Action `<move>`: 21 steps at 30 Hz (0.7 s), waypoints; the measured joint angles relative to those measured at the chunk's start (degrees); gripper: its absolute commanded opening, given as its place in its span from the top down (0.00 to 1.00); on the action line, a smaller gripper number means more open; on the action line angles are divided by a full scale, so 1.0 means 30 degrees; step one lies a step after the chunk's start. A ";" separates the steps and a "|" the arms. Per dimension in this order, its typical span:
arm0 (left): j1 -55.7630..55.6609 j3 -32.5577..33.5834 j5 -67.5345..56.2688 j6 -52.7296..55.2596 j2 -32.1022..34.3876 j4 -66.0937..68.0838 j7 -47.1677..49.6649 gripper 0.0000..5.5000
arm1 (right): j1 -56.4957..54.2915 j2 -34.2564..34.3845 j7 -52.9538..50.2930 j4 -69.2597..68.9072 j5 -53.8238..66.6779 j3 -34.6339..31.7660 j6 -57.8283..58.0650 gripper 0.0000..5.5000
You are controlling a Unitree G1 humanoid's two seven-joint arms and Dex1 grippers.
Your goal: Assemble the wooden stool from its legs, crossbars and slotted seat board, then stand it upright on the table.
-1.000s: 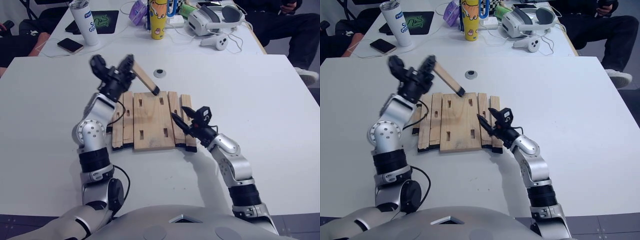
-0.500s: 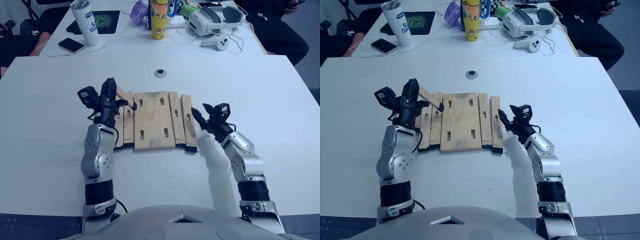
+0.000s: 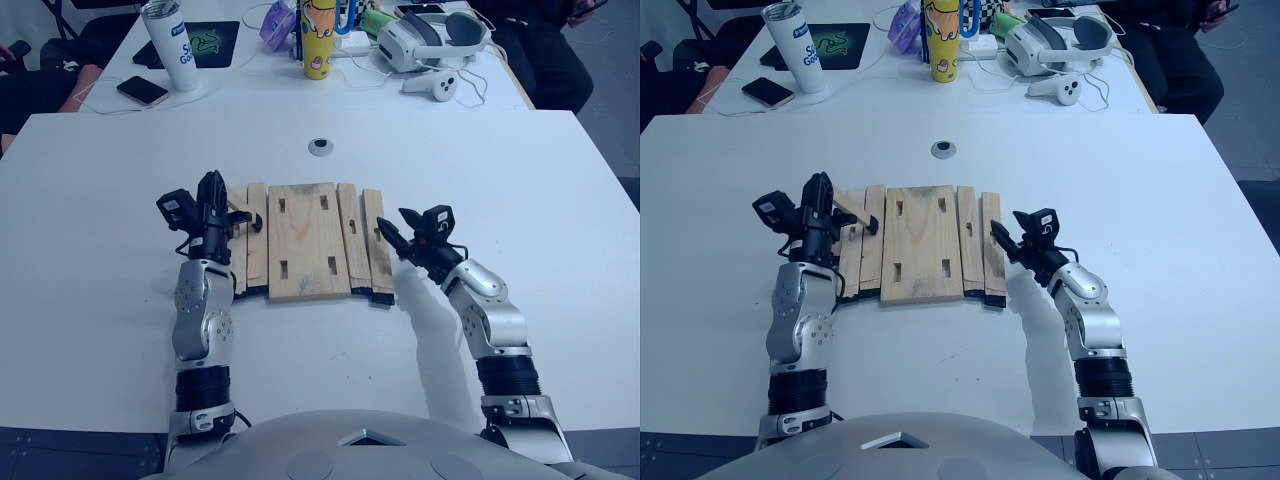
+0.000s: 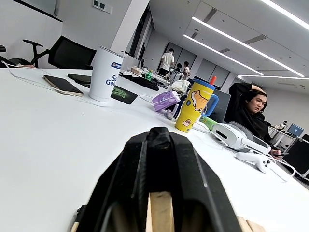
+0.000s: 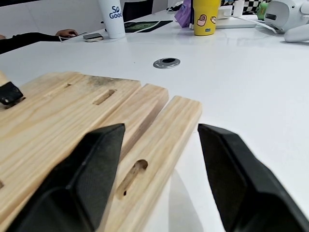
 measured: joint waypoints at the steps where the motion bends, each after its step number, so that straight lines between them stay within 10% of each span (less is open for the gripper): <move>1: 0.0011 0.0007 0.0000 -0.0073 -0.0001 0.0114 0.0008 0.92 | 0.0000 0.0000 0.0000 0.0034 0.0000 -0.0001 0.0004 0.49; 21: -0.0553 -0.2528 0.6188 -0.1154 0.0377 0.1579 0.2766 0.92 | -0.0182 -0.0100 0.0206 -0.0293 -0.0024 0.0265 0.0706 0.49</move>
